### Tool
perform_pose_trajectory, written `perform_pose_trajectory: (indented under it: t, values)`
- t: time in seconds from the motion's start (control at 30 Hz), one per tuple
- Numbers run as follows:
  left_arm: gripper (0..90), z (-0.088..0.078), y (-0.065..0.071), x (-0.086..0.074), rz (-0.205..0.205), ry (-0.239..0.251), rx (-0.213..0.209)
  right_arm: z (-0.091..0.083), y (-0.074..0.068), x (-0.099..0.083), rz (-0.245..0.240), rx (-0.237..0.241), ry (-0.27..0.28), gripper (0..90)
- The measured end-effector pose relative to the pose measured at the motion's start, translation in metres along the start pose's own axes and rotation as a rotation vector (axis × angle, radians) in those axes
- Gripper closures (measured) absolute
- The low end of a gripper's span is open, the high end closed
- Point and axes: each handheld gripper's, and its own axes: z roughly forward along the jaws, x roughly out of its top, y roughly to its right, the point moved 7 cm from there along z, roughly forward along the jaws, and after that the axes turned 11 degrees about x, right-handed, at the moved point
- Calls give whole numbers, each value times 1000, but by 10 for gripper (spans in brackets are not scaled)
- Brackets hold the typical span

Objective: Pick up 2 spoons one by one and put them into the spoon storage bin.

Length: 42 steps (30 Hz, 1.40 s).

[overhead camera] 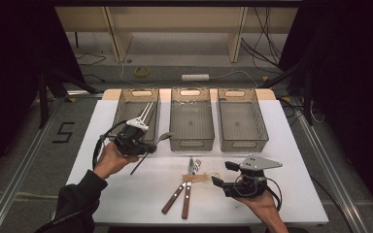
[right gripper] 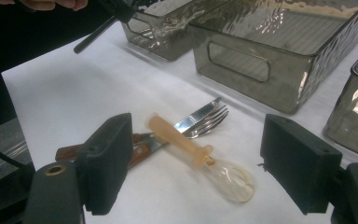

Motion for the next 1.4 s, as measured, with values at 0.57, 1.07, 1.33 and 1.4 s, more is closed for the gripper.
perform_pose_trajectory:
  t: [0.57, 1.07, 1.33, 1.4]
  values:
    - [894, 9, -14, 25, -43, 44, -3, -1, 1, -1, 6, -1, -1, 265]
    - [893, 14, -23, 52, -82, 87, -28, -1, 1, -1, 7, 3, 0, 265]
    - [894, 18, -27, 64, -86, 98, -16, -1, 1, -1, 10, 3, 2, 265]
    - [893, 19, -27, 67, -92, 103, -15, -1, 1, -1, 10, 3, 2, 265]
